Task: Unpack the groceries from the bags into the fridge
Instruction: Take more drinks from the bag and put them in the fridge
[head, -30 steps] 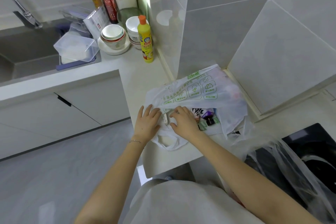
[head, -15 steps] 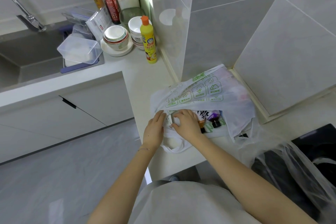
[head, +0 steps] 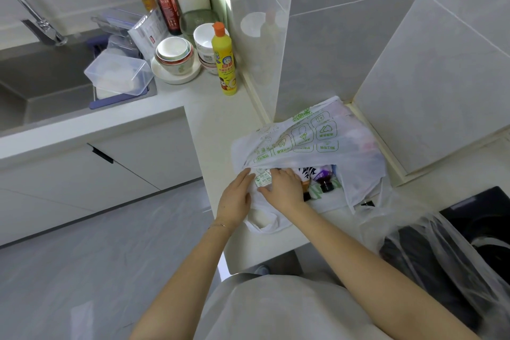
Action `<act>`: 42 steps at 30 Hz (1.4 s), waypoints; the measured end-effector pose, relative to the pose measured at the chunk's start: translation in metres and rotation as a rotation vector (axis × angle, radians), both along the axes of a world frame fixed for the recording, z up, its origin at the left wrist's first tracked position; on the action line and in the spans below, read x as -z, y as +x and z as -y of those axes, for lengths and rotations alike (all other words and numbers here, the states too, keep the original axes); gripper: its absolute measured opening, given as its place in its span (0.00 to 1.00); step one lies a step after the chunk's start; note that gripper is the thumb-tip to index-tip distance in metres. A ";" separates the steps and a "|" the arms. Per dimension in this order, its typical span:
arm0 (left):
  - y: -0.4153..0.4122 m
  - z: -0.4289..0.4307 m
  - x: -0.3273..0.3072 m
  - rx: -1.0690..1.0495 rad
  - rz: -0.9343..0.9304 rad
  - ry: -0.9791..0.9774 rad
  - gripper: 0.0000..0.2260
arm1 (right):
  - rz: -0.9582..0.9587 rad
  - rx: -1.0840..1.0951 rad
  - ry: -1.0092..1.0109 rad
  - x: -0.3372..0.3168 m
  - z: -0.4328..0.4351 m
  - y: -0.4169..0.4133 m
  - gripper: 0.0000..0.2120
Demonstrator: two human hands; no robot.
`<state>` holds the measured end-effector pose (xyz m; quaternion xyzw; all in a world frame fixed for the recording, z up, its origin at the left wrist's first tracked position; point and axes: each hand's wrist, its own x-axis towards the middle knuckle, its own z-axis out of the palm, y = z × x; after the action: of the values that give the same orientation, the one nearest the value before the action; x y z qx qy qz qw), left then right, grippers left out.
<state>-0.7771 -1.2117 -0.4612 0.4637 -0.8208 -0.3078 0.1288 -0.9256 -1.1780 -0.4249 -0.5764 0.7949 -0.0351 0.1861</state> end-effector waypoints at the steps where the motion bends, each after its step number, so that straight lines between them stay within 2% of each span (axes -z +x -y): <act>1: 0.002 0.000 0.003 0.030 0.031 -0.056 0.26 | -0.024 0.001 0.012 0.000 0.001 0.003 0.28; 5: 0.008 -0.002 0.006 0.008 0.184 -0.087 0.24 | -0.049 0.050 0.027 0.003 0.005 0.013 0.31; 10: 0.006 0.001 -0.003 -0.069 0.093 -0.140 0.19 | -0.017 0.071 0.033 0.001 0.007 0.010 0.25; 15: 0.004 0.009 -0.002 -0.036 0.075 -0.208 0.22 | 0.004 0.067 0.034 0.001 0.001 0.008 0.25; 18: 0.005 0.011 -0.001 -0.042 0.089 -0.213 0.16 | 0.013 0.074 0.035 0.001 -0.001 0.008 0.24; 20: 0.005 0.011 -0.003 -0.067 0.084 -0.156 0.12 | 0.010 0.077 0.046 0.001 0.000 0.009 0.25; 24: 0.000 0.012 -0.007 -0.154 0.062 0.032 0.15 | -0.072 0.051 0.080 -0.004 0.006 0.012 0.26; 27: 0.000 0.012 -0.003 -0.184 0.045 0.091 0.17 | -0.122 0.030 0.100 -0.006 0.010 0.016 0.30; 33: 0.001 0.011 0.004 -0.201 0.045 0.098 0.17 | -0.139 0.037 0.140 -0.008 0.013 0.020 0.36; 38: 0.000 0.013 0.002 -0.181 0.027 0.132 0.17 | -0.092 0.070 0.143 -0.019 0.019 0.016 0.32; 42: -0.001 0.013 -0.004 -0.182 -0.042 0.142 0.18 | -0.086 0.061 0.049 -0.033 0.016 0.006 0.31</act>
<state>-0.7784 -1.2249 -0.4574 0.5379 -0.7484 -0.3617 0.1405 -0.9195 -1.1940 -0.3922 -0.5480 0.8200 0.0033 0.1648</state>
